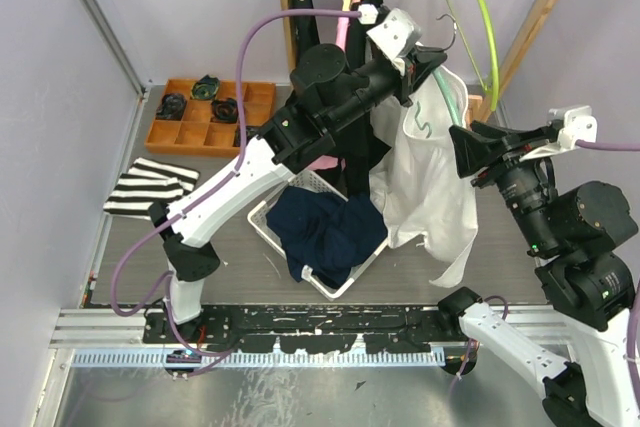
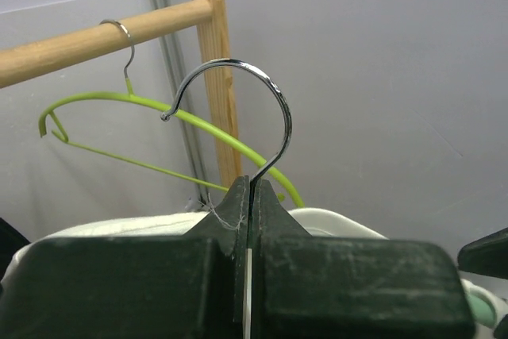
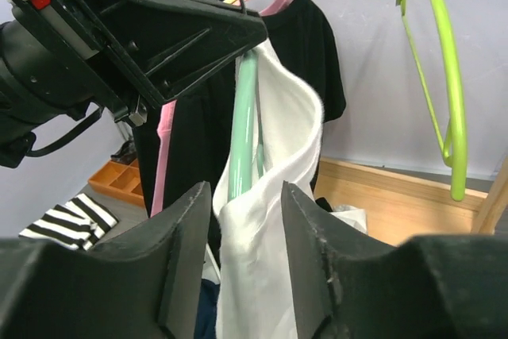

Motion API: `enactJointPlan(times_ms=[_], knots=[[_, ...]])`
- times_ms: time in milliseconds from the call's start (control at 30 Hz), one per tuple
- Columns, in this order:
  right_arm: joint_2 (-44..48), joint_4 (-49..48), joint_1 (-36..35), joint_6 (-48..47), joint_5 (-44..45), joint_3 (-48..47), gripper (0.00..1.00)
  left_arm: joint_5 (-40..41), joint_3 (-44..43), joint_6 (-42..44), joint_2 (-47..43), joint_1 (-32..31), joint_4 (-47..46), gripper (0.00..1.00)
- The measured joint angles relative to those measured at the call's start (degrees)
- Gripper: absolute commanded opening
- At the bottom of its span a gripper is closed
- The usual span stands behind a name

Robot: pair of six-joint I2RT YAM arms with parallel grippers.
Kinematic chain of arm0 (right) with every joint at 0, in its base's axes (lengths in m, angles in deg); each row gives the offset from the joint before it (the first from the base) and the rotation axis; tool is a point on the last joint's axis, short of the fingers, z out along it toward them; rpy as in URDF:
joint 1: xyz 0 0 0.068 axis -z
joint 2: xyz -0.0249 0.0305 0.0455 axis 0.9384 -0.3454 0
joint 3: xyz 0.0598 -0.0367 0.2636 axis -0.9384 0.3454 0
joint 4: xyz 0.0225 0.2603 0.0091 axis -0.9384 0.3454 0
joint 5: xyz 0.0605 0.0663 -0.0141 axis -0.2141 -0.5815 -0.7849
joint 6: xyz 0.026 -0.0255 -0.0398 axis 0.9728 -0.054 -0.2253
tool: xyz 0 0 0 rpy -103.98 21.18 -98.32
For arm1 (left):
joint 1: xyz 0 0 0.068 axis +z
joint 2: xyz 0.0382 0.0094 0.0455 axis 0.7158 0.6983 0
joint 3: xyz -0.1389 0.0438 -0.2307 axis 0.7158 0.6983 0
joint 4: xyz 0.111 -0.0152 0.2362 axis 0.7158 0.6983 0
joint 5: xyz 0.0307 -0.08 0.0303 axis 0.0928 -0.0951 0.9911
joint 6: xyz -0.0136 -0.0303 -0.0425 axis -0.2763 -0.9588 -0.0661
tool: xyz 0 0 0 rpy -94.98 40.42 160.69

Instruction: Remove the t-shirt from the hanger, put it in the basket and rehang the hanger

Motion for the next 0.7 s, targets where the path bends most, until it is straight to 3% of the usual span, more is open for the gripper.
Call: enactJointPlan(times_ms=[200,700], knots=[[1.4,1.9,0.0,0.7,2.9,-0.3,0.60,1.7,0.0,-0.7,0.0,0.9,0.4,0.00],[4.6,6.1,0.0,4.3,0.4,6.1,0.61,5.1,-5.8,-2.6,1.7,4.6,1.8,0.00]])
